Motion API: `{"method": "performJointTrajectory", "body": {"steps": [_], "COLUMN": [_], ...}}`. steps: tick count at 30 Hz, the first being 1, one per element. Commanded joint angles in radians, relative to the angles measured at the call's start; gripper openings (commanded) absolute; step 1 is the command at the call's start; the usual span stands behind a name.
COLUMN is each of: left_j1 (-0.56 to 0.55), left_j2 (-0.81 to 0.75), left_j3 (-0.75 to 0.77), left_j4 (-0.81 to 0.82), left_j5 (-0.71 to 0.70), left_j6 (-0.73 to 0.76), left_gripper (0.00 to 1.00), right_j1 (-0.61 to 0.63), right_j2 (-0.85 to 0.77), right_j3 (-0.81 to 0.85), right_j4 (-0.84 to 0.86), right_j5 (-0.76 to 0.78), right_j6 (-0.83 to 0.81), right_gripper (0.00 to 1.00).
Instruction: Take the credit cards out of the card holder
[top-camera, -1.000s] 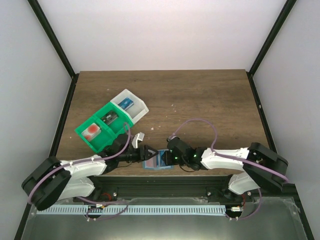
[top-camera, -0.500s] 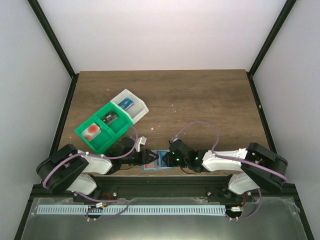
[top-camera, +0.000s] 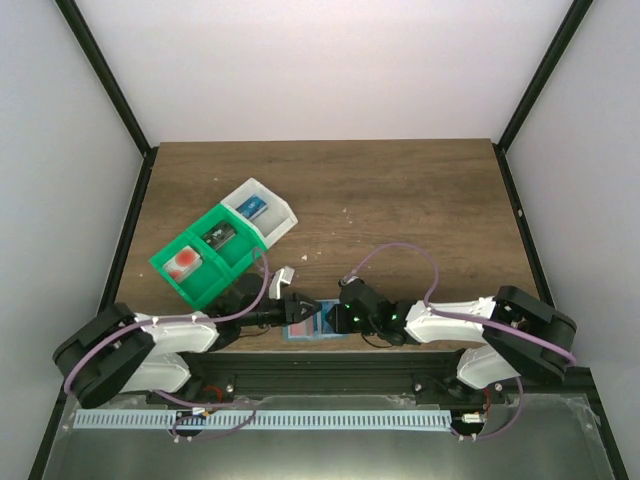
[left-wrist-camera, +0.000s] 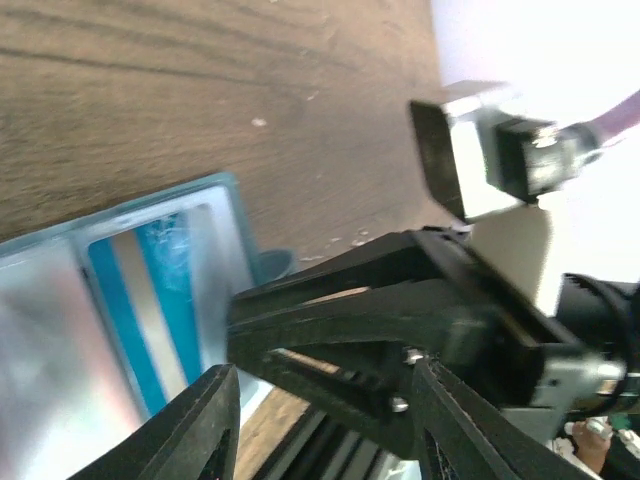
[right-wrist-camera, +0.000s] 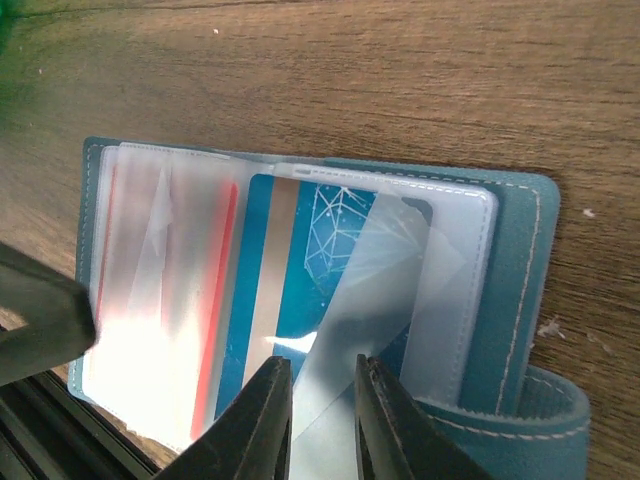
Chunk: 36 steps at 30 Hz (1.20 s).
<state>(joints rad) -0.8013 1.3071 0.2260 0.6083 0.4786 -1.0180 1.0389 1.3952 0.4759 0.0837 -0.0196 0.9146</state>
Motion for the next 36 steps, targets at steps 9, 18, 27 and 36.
{"method": "performJointTrajectory", "body": {"steps": [9,18,27,36], "left_j1": [-0.013,-0.012,-0.013,-0.013], "left_j2": [0.117,0.167,0.117,0.167], "left_j3": [0.070,0.061,0.083,0.056], "left_j4": [-0.025,0.026,-0.109,-0.021], "left_j5": [-0.019,-0.026,-0.073,-0.036], "left_j6": [0.034,0.032,0.101,0.072], "left_gripper": [0.51,0.50,0.51,0.46], "right_j1": [-0.004,-0.006,-0.005,-0.006], "right_j2": [-0.112,-0.093,-0.042,-0.043], "right_j3": [-0.041,-0.021,-0.070,-0.087], "right_j4": [-0.034,-0.038,0.021,0.027], "right_j5": [-0.011,0.014,-0.028,-0.033], "right_j6": [0.022,-0.004,0.022,0.023], "right_gripper": [0.20,0.21,0.20,0.20]}}
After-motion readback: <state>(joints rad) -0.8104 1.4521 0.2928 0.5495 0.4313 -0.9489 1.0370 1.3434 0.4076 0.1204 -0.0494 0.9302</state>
